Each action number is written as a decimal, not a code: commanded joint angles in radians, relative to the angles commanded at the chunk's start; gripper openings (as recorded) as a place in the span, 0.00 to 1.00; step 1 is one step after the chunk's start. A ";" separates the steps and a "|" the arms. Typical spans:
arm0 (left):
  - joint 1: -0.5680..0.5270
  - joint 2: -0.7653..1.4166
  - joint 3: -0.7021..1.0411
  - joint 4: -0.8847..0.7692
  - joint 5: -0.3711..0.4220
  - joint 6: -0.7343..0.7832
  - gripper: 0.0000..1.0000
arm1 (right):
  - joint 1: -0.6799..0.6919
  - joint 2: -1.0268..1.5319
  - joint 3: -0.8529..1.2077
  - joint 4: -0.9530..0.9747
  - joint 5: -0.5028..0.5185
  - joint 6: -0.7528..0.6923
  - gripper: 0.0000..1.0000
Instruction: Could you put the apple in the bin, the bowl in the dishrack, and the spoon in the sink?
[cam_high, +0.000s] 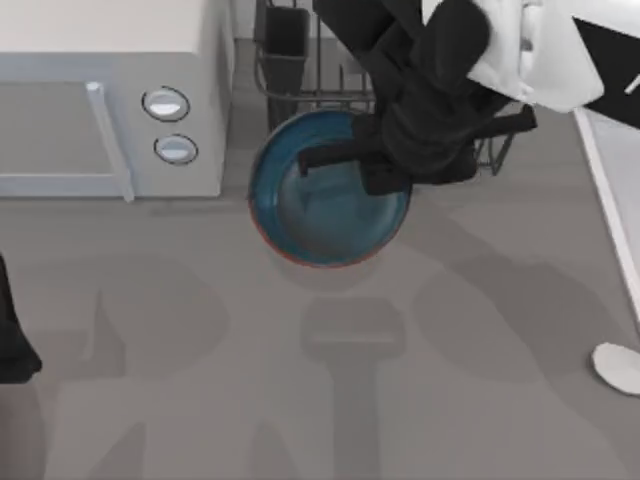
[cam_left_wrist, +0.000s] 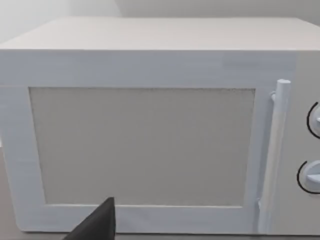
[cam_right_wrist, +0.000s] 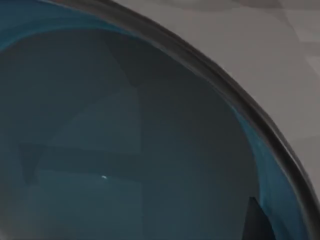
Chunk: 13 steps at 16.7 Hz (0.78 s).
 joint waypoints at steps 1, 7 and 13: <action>0.000 0.000 0.000 0.000 0.000 0.000 1.00 | 0.024 -0.032 -0.020 0.075 0.062 -0.035 0.00; 0.000 0.000 0.000 0.000 0.000 0.000 1.00 | 0.183 -0.253 -0.170 0.613 0.470 -0.274 0.00; 0.000 0.000 0.000 0.000 0.000 0.000 1.00 | 0.298 -0.452 -0.275 0.964 0.774 -0.450 0.00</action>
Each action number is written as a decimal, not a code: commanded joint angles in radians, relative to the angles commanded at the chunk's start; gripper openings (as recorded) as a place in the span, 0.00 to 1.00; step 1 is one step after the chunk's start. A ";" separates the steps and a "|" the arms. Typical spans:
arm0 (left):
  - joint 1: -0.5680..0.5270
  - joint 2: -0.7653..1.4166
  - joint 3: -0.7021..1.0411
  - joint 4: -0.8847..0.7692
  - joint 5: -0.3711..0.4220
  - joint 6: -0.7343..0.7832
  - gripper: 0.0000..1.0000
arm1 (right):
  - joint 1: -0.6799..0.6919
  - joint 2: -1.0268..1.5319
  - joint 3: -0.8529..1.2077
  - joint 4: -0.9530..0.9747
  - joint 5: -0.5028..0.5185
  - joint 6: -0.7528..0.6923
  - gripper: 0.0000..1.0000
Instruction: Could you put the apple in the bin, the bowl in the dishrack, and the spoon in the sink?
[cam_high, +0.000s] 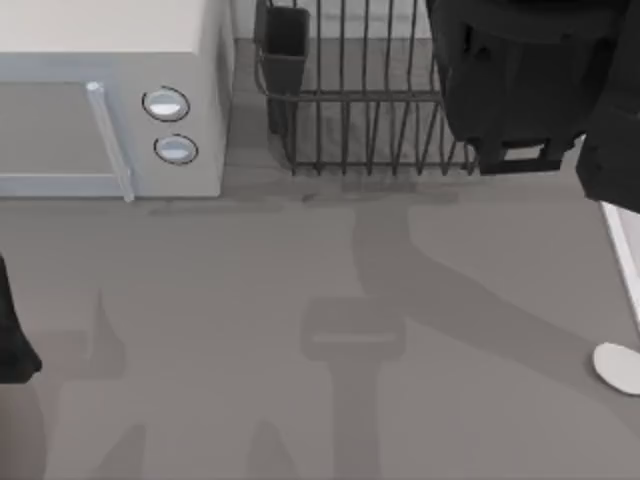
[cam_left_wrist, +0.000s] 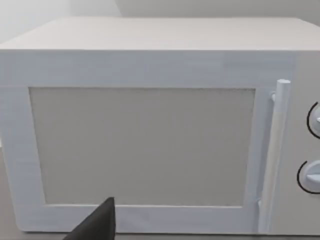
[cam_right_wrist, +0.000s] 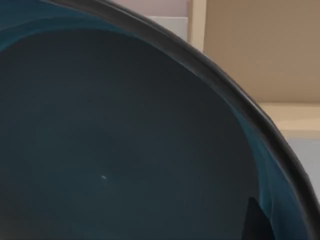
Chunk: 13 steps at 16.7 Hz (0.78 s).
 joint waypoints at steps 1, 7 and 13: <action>0.000 0.000 0.000 0.000 0.000 0.000 1.00 | 0.008 -0.016 -0.007 0.021 0.020 -0.012 0.00; 0.000 0.000 0.000 0.000 0.000 0.000 1.00 | 0.007 -0.020 -0.006 0.034 0.029 -0.018 0.00; 0.000 0.000 0.000 0.000 0.000 0.000 1.00 | -0.121 0.184 -0.024 0.258 -0.078 -0.019 0.00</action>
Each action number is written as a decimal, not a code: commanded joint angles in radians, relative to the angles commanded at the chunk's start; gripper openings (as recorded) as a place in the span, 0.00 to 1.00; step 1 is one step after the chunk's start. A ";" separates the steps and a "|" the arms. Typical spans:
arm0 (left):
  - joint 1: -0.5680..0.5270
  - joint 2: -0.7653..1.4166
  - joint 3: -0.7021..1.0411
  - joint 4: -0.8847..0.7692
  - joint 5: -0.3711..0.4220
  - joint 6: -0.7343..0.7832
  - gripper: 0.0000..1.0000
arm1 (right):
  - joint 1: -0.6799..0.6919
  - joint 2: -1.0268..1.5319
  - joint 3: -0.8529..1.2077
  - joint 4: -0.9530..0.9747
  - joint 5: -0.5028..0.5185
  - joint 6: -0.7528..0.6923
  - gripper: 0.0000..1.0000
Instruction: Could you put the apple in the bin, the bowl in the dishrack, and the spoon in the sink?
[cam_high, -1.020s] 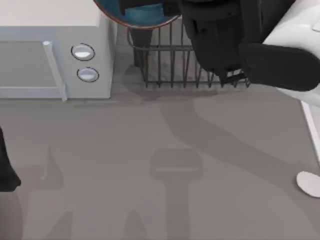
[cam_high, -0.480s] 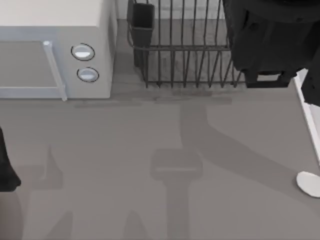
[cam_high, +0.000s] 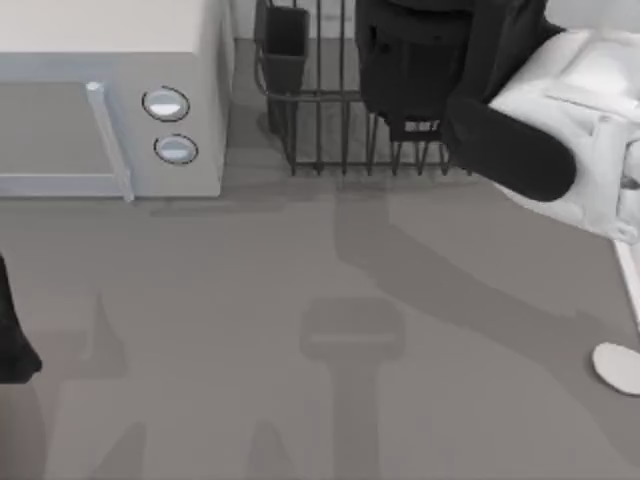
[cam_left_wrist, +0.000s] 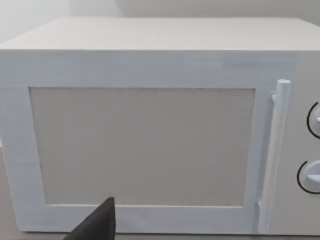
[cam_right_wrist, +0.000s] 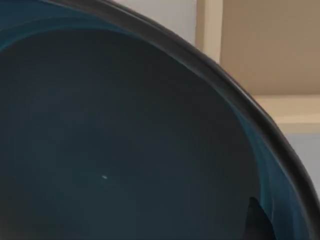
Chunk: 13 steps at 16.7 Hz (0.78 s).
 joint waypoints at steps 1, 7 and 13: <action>0.000 0.000 0.000 0.000 0.000 0.000 1.00 | -0.034 0.055 -0.010 0.069 -0.033 -0.002 0.00; 0.000 0.000 0.000 0.000 0.000 0.000 1.00 | -0.227 0.343 -0.076 0.440 -0.238 -0.014 0.00; 0.000 0.000 0.000 0.000 0.000 0.000 1.00 | -0.272 0.394 -0.091 0.499 -0.286 -0.014 0.00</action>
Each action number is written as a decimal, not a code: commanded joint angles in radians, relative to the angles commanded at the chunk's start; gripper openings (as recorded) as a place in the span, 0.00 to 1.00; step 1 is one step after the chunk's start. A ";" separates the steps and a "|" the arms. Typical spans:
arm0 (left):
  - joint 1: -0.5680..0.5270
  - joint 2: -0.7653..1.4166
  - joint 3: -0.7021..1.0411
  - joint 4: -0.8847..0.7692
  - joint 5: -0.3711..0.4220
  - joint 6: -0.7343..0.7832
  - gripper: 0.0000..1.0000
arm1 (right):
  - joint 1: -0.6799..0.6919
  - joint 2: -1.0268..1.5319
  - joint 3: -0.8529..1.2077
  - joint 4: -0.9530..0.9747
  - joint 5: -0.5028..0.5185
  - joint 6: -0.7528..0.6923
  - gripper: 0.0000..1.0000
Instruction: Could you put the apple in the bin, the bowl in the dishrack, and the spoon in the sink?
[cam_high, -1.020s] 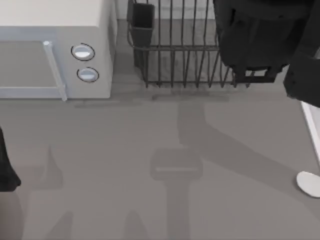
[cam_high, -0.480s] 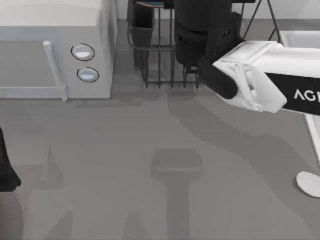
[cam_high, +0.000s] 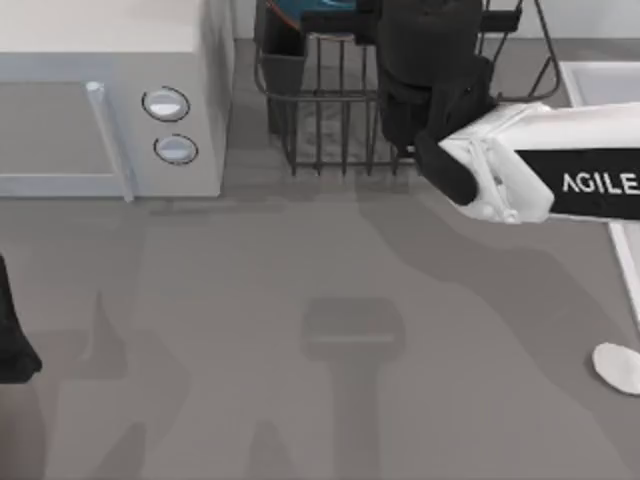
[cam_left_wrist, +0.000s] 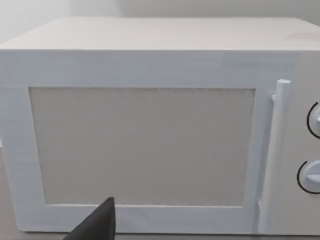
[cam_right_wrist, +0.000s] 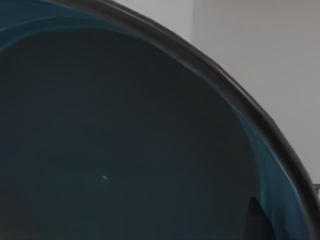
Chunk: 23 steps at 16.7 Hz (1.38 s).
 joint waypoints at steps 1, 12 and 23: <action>0.000 0.000 0.000 0.000 0.000 0.000 1.00 | 0.000 0.000 0.000 0.000 0.000 0.000 0.00; 0.000 0.000 0.000 0.000 0.000 0.000 1.00 | 0.000 0.000 0.000 0.000 0.000 0.000 0.83; 0.000 0.000 0.000 0.000 0.000 0.000 1.00 | 0.002 0.000 0.000 0.000 0.000 0.000 1.00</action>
